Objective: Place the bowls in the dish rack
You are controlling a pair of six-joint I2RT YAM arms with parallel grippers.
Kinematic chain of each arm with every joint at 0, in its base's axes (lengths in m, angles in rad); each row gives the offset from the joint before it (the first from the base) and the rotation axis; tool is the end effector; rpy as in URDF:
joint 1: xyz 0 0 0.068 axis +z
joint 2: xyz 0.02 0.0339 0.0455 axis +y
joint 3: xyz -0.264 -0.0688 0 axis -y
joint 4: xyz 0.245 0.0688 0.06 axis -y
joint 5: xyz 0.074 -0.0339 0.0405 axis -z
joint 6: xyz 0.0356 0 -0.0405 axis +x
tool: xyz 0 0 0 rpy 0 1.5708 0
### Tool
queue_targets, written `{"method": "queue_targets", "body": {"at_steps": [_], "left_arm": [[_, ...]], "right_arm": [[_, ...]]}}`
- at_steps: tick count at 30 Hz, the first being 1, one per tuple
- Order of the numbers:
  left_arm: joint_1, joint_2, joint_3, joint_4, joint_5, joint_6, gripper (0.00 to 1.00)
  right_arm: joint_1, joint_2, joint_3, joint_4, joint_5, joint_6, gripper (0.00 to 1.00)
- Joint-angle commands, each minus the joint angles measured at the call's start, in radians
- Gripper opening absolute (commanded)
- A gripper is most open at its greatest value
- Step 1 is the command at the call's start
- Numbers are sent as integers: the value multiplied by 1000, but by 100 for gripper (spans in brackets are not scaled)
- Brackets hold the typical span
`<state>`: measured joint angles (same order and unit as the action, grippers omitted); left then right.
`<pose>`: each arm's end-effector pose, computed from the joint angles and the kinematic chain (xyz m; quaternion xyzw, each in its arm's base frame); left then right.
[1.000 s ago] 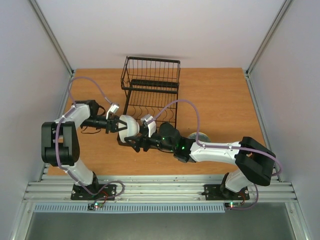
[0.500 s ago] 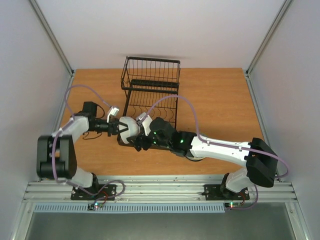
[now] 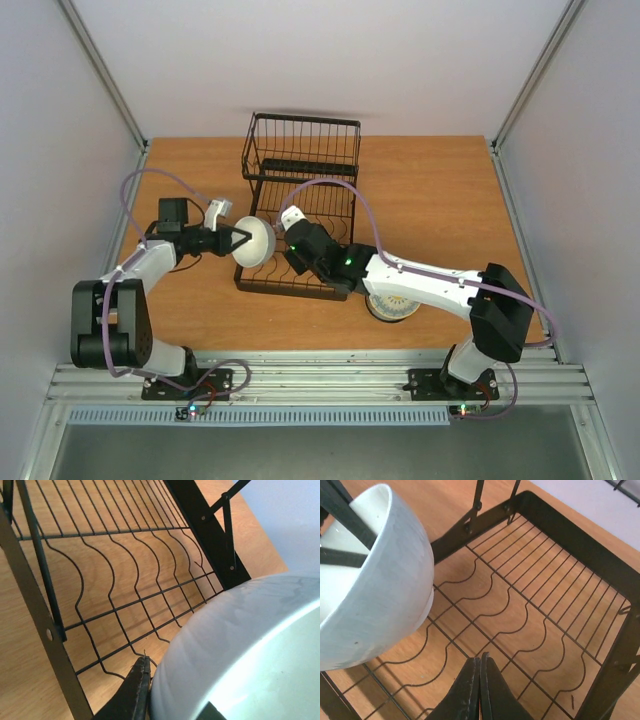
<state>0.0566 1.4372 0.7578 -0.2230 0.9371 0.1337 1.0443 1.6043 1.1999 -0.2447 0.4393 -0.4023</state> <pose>0.2732 -0.0133 0.1933 0.1805 0.8365 -0.3969 0.3319 0.1952 0.3056 0.2719 -0.5059 0.7194 -0.0482 0.4734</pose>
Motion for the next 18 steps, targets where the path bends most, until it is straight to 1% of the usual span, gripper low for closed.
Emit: {"method": "queue_targets", "body": {"at_steps": [1,2,3,4,5,6,7,9,13,15,18], "left_arm": [[5,-8,-1,78,49,-38,0],[4,-11,-3,73,62,-28,0],[6,-14,-5,69,78,-18,0],[6,-17,-6,63,96,-10,1],[6,-22,-7,57,114,7,1],[6,-28,-11,57,129,15,1],[8,-32,-15,62,147,23,0],[11,-43,-25,77,172,28,1],[22,-55,-48,121,245,15,0],[24,-55,-53,131,276,12,0],[24,-58,-60,145,294,7,0]], "right_arm": [[3,-7,-6,-11,35,-18,1],[2,-20,-17,3,13,-6,6],[-1,-42,-32,14,-18,11,15],[-3,-69,-61,33,-63,28,32],[-10,-103,-85,53,-116,52,54],[-19,-138,-114,75,-173,81,67],[-34,-175,-145,105,-230,114,75],[-63,-243,-204,163,-351,186,82],[-117,-330,-298,294,-523,330,89],[-138,-342,-338,376,-608,394,92],[-159,-311,-391,539,-721,539,97]]}}
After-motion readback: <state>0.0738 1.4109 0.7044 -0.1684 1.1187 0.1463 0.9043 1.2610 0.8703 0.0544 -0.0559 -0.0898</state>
